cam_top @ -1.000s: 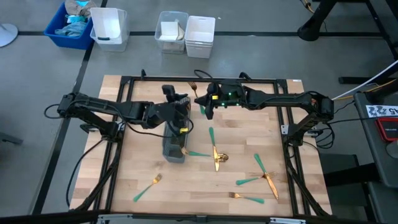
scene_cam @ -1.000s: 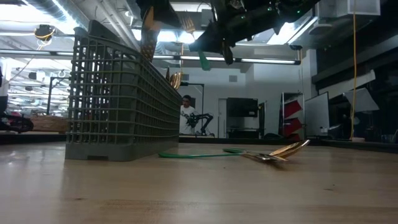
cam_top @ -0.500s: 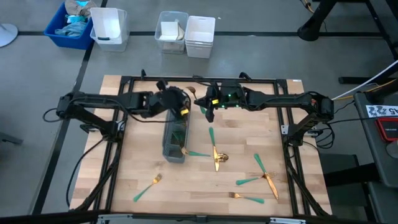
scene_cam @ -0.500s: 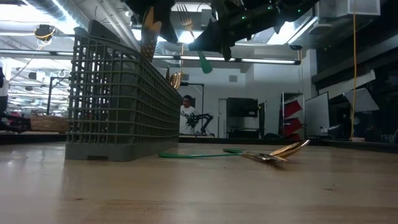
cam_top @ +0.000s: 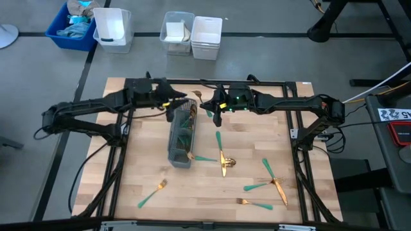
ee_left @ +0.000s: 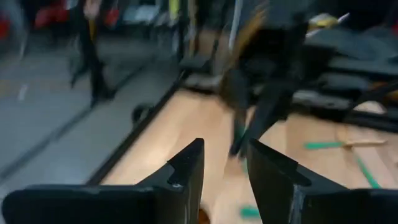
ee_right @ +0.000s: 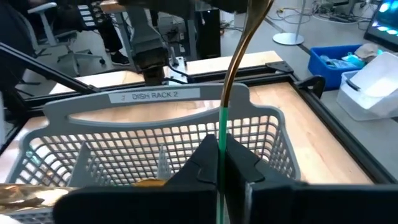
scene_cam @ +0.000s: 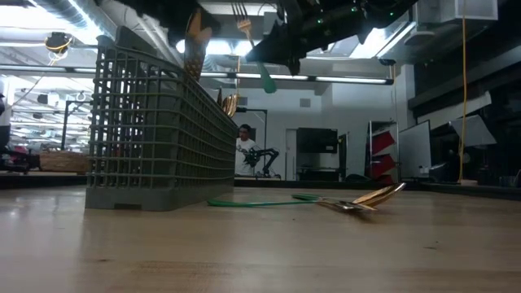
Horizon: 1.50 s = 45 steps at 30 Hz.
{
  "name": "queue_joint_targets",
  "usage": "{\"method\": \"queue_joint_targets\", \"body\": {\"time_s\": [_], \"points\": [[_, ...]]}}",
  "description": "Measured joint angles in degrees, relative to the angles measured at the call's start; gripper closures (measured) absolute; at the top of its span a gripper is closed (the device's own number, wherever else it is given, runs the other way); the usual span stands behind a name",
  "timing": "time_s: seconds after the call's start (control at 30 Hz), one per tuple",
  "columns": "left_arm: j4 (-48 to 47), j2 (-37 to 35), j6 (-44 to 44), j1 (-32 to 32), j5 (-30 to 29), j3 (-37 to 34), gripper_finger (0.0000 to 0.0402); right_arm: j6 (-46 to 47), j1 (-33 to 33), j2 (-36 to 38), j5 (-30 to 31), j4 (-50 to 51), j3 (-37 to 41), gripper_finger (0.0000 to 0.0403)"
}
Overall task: Sort silverware
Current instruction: Put the green fork into the gray silverware rack
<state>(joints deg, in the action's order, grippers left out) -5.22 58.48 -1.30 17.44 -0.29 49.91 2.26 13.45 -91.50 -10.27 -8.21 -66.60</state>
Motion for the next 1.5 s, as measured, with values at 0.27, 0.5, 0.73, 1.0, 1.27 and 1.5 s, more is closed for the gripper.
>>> {"method": "queue_joint_targets", "body": {"time_s": [0.27,0.5,0.73,1.0,1.27,1.5], "points": [[12.34,1.27,2.75,0.19,1.21,-6.23,0.0298,0.30,0.00,0.04,-5.36,-1.87,0.01,0.0398],[17.56,2.88,2.04,-1.63,1.20,-6.21,0.0298,0.33,0.00,0.04,-5.35,-2.57,0.01,0.0398],[27.20,7.52,2.83,-3.24,1.22,-6.21,0.0273,0.42,0.00,0.04,-7.63,-2.62,0.01,0.0396],[34.61,11.30,3.47,-3.22,1.18,-6.19,0.0252,0.44,0.00,0.04,-8.43,-2.27,0.01,0.0397],[34.50,11.23,5.46,-3.24,1.32,-6.16,0.0376,0.18,0.02,0.04,-8.41,-2.20,0.04,0.0395],[34.47,11.08,3.52,-3.20,1.55,-6.12,0.0393,0.29,0.06,0.04,-8.13,-2.22,0.06,0.0384]]}}
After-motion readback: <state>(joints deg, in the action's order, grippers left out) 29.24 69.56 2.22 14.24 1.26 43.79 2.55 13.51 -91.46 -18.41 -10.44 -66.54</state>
